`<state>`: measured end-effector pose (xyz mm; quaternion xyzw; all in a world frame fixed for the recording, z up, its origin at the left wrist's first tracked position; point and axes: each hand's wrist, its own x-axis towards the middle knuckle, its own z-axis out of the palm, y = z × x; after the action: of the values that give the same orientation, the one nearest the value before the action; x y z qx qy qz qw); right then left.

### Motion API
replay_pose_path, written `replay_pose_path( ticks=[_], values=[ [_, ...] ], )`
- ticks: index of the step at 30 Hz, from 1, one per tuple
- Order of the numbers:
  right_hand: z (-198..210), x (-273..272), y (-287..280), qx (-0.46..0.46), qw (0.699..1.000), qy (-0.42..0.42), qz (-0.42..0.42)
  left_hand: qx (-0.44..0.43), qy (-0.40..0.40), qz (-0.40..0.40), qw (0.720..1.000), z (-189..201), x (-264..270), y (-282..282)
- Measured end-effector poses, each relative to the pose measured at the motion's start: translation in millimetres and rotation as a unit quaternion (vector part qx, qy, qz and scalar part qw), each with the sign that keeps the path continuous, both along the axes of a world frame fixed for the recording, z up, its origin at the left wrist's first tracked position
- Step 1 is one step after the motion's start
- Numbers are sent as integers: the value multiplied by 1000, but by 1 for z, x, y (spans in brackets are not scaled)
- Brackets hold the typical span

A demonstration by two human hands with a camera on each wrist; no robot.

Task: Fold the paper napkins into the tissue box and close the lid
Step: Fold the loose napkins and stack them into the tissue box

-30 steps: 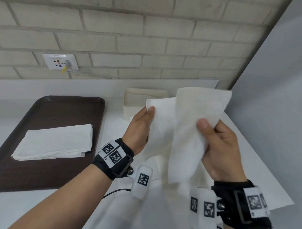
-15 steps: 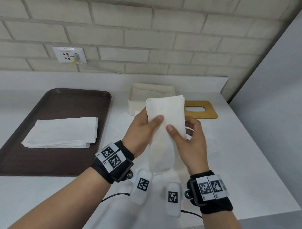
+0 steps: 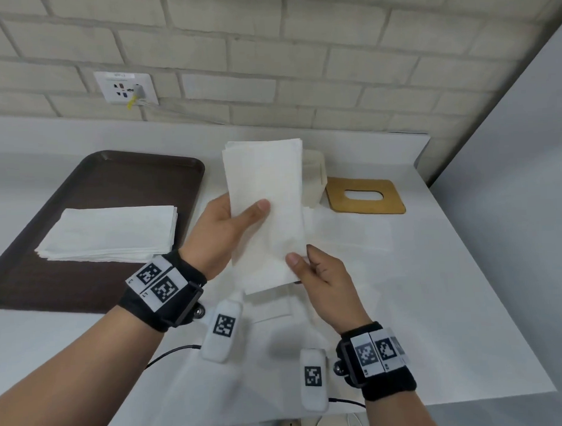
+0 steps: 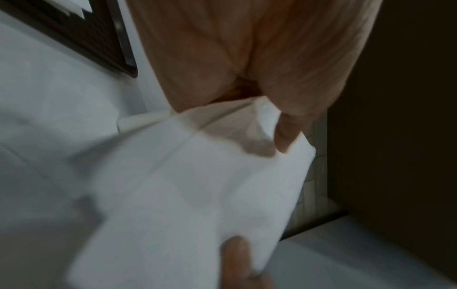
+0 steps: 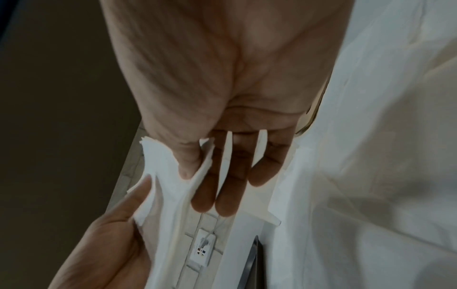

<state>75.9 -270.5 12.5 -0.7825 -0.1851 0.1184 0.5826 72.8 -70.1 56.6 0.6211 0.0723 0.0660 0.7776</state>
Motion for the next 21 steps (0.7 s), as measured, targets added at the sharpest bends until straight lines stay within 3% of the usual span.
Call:
replay_pose_path(
  ticks=[3, 5, 8, 11, 13, 17, 21],
  values=[
    [-2, 14, -12, -39, 999, 0, 21, 25, 0, 43, 999, -14, -3, 7],
    [-10, 41, -31, -129, 991, -34, 1, 36, 0, 66, 997, -16, -5, 15],
    [-25, 96, -62, -355, 931, -83, 2, 70, 3, 83, 994, -16, -11, 27],
    [-33, 130, -75, -468, 881, -44, 62, 84, 9, 99, 991, -17, -18, 35],
    [-35, 139, -75, -510, 856, -45, 70, 81, 11, 111, 991, -18, -20, 40],
    [-33, 143, -73, -568, 806, -161, 42, 84, 1, 137, 987, -15, -23, 53],
    [-23, 133, -75, -530, 831, -168, -13, 79, -2, 160, 984, -11, -24, 67]
  ],
)
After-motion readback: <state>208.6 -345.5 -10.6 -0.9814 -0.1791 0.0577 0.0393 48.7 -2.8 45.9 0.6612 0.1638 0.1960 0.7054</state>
